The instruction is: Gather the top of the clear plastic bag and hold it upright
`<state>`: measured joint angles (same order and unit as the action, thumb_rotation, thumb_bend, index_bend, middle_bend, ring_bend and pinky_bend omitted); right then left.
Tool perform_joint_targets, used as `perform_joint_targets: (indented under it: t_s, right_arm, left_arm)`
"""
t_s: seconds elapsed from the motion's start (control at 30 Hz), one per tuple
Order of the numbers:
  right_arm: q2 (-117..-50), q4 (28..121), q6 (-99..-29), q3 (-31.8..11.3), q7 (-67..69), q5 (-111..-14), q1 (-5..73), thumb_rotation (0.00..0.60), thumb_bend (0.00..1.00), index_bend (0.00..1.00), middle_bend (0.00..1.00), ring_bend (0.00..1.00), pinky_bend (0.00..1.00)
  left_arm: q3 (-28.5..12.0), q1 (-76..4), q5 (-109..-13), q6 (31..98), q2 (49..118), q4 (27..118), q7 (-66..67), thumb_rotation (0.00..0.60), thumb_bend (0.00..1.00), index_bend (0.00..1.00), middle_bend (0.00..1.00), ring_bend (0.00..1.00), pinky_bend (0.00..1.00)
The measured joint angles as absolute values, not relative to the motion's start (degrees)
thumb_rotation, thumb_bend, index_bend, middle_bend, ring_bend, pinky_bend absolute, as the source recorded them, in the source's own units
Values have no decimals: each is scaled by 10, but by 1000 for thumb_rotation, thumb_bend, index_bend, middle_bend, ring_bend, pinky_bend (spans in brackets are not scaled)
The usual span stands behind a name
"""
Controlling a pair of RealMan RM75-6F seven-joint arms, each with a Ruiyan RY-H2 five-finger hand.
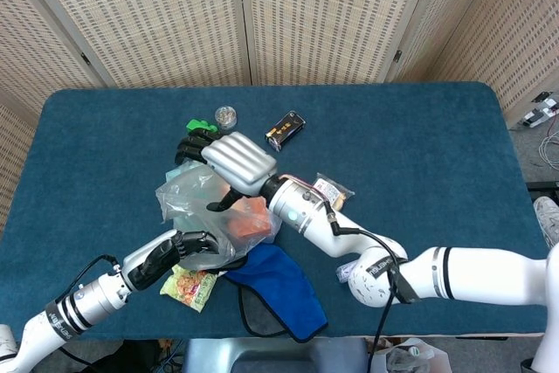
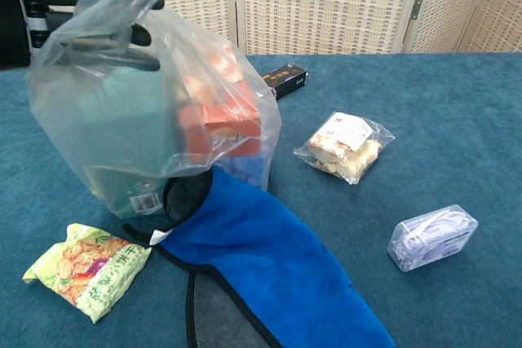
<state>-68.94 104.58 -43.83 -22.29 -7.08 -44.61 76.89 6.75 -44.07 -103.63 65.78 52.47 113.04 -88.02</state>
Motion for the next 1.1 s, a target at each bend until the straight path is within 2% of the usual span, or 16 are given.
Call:
perform_joint_targets:
  t_s: [0.43,0.6,0.77,1.1]
  right_arm:
    - [-752,977,-472,-209,-130,-427,801,600,70,297,184,93,252]
    - [-793,933,-480,-210,-134,-444,811,600,6,298,184,93,252]
    - [-836,893,-483,-217,-128,-472,821,600,0,297,184,93,252]
    - [-856,893,-472,-231,-100,-503,819,600,0,297,184,93,252]
  left_arm:
    - [69,-443,-1033,654,526,1132,-876,77,88,385,314,296,168]
    - [69,-445,-1031,651,526,1133,-875,77,88,384,314,296,168]
    - [68,-447,-1026,647,526,1134,-874,78,87,384,314,296,168]
    - [69,-446,-1024,646,528,1130,-876,77,88,384,314,296,168]
